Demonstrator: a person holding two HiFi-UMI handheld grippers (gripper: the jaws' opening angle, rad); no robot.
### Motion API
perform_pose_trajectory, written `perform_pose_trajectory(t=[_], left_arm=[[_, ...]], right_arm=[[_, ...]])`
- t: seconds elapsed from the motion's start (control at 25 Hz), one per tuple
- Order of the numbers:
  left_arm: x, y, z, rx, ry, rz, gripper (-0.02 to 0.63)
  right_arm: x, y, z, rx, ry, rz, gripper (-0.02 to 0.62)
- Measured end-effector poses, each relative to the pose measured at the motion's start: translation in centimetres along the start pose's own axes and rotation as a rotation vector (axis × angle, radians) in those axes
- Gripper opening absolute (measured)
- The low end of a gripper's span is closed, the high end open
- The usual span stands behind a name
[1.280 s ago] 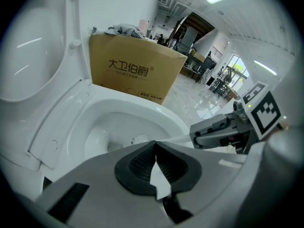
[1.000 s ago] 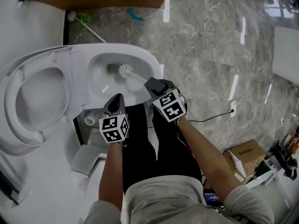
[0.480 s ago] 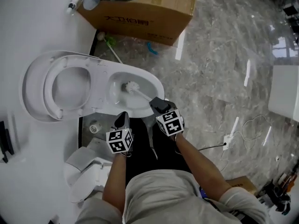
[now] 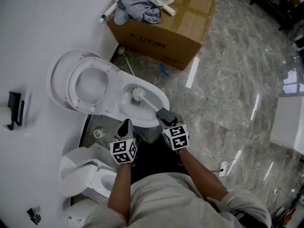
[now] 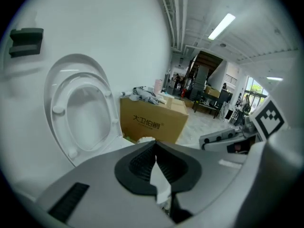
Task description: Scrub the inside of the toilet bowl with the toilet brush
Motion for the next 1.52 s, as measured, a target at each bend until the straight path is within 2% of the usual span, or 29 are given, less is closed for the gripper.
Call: perform_pose_trajectory(t=[0.28,0.68,0.96,1.52], left_arm=[[-1.7,5.3,-0.2,0.010,-0.028,-0.110,0.011],[-4.2,13.5,-0.9,0.103,-0.146,-0.254,0.011],[-5.3,17.2,-2.6,0.172,-0.182,-0.351,0.011],[-3.9,21.3,-2.8,0.210,-0.219,-0.395,0.011]], right_arm=[[-2.0,4.7,2.7,0.026,0.044,-0.086,0.144],[-2.6,12.2,10.6,0.061,0.033,-0.242,0.144],[-3.0,17.7,13.8,0.112,0.069,-0.348,0.146],[-0.7,21.0,17.0,0.166,0.085,-0.392,0.144]])
Point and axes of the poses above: the fingertips, and each gripper's own axes: y backward along the fingers, z to its left, x out of its underside, the point moved 9 cm from there along y, backward along the fingers, and after that the axes turned 7 degrees about z, right-handed, at the moved point
